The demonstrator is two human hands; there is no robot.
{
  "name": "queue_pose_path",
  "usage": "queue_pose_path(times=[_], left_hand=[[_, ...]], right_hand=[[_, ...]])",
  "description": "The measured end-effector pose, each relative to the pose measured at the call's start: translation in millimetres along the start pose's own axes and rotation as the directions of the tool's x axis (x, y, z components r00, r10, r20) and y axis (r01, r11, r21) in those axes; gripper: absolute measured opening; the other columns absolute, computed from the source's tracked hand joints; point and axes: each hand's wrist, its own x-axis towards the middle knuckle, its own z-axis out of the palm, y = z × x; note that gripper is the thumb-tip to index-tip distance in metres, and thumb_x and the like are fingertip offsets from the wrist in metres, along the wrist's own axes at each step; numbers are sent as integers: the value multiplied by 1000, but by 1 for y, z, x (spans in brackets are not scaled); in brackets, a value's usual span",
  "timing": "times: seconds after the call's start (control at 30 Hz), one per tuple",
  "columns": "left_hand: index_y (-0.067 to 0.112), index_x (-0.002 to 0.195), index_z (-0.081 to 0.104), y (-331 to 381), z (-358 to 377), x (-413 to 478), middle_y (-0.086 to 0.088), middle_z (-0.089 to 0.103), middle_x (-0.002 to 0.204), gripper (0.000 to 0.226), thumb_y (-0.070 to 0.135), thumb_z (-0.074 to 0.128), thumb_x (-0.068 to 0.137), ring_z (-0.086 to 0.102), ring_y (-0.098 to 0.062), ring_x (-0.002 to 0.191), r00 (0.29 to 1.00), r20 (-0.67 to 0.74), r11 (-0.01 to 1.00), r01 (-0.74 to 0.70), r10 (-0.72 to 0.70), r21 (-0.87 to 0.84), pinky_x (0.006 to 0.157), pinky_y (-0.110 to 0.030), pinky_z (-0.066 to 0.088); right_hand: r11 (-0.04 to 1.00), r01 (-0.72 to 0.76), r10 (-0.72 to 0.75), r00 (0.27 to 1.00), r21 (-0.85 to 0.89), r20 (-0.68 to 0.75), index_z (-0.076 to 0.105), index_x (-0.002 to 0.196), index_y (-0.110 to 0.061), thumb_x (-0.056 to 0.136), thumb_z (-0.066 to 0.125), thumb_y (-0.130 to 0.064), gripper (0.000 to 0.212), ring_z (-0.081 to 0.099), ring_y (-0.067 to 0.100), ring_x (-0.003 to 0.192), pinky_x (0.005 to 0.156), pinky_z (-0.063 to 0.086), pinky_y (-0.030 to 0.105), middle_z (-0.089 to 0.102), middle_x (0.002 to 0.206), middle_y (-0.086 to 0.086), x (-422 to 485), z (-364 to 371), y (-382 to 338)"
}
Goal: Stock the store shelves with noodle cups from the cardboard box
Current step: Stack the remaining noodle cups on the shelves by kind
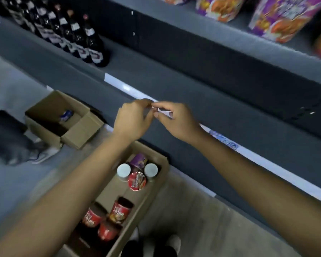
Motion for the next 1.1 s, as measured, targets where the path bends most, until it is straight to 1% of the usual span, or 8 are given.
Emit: queue_pose_path(times=[0.1,0.23,0.37,0.57,0.7,0.87,1.03,1.1], left_hand=[[20,112,67,-47,18,-18,-2,71,110,43,38,44,81,66,-28,98,995,75,998,65,-66,14,80,-43,52],[19,119,64,-100,49,-44,-7,68,115,45,33,45,80,63,-28,105,977,143,988,153,-156,36,87,-38,51],[19,120,62,-157,86,-71,-7,67,115,42,33,49,82,62,-28,105,962,227,988,154,-150,2,86,-39,51],[17,126,58,-248,147,-124,-11,64,117,57,48,37,83,62,-33,103,902,357,970,227,-243,86,83,-42,52],[21,139,44,-299,191,-161,-8,53,135,51,32,55,91,58,-32,111,838,411,932,299,-360,206,88,-38,48],[27,143,37,-367,256,-212,-1,41,146,52,34,52,93,48,-23,126,759,486,901,364,-434,236,99,-36,43],[30,145,32,-436,318,-268,-5,34,150,53,40,47,95,40,-24,133,587,589,831,420,-555,365,107,-34,36],[29,145,33,-460,340,-289,-7,37,149,54,40,48,94,42,-25,131,552,618,828,407,-560,386,106,-34,37]], right_hand=[[996,-75,71,994,40,86,63,122,-15,91,61,-15,32,57,5,113,97,41,17,66,119,-4,0,47,17],[983,-169,155,972,71,176,64,122,-15,90,61,-14,32,60,6,108,93,43,16,68,115,-3,-3,110,49],[967,-249,232,948,54,219,65,120,-18,89,62,-16,31,63,8,101,88,44,14,70,108,-5,-9,169,88],[932,-358,352,870,-47,345,60,127,-17,92,58,-20,34,56,15,116,101,43,28,64,123,2,-27,266,161],[906,-409,418,819,-111,394,61,125,-19,92,57,-19,33,53,16,120,104,40,28,63,125,1,-43,331,212],[853,-476,517,709,-216,480,59,127,-15,94,55,-20,33,52,21,121,101,39,28,60,128,5,-61,410,277],[725,-609,677,543,-323,496,52,133,-12,93,57,-20,41,44,23,129,105,35,28,48,140,8,-86,488,342],[680,-648,715,482,-343,506,50,135,-11,93,56,-16,43,45,26,129,107,38,33,47,141,12,-95,518,365]])
